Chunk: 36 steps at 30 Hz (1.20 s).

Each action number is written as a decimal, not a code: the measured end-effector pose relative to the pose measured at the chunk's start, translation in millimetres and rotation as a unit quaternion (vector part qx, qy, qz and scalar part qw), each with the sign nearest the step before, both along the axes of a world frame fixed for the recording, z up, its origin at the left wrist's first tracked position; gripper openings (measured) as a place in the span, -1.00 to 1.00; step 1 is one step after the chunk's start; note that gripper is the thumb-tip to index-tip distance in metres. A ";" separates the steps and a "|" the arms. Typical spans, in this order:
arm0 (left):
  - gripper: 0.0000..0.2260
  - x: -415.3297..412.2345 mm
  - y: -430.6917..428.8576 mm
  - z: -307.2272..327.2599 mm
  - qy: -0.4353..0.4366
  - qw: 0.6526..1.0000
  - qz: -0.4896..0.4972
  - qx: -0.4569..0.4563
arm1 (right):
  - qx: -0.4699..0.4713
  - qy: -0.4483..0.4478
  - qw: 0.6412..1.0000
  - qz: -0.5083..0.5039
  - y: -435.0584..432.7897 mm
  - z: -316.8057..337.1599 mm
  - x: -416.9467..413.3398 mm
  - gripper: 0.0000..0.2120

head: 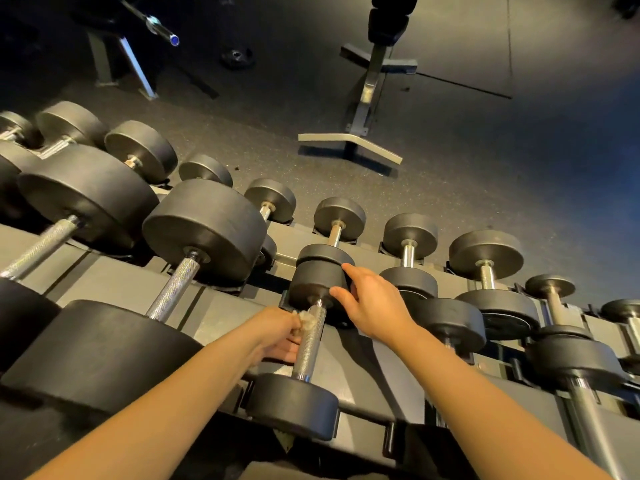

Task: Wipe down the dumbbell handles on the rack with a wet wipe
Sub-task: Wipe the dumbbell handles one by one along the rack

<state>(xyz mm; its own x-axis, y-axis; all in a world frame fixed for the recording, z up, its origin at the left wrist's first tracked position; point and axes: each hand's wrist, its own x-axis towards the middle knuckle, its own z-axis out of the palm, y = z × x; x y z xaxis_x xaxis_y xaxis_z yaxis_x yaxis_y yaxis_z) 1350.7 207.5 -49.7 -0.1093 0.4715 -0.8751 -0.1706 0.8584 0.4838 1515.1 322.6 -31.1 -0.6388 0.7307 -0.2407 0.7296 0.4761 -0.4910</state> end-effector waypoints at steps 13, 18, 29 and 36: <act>-0.62 18.8 -1.9 11.9 0.274 0.943 -0.148 0.118 | 0.025 0.013 0.999 0.021 4.5 -3.0 3.6 -0.48; -0.61 8.9 -24.5 16.4 0.278 0.937 -0.196 0.079 | 0.025 0.028 0.999 0.029 5.8 -3.7 5.0 -0.55; -0.92 34.3 11.7 4.4 0.308 0.940 0.069 0.127 | 0.040 0.035 0.998 0.045 7.8 -6.8 5.8 -0.58; -0.88 9.7 -19.0 33.3 0.166 0.965 -0.200 0.046 | 0.032 0.051 0.997 0.041 8.0 -12.3 5.8 -0.60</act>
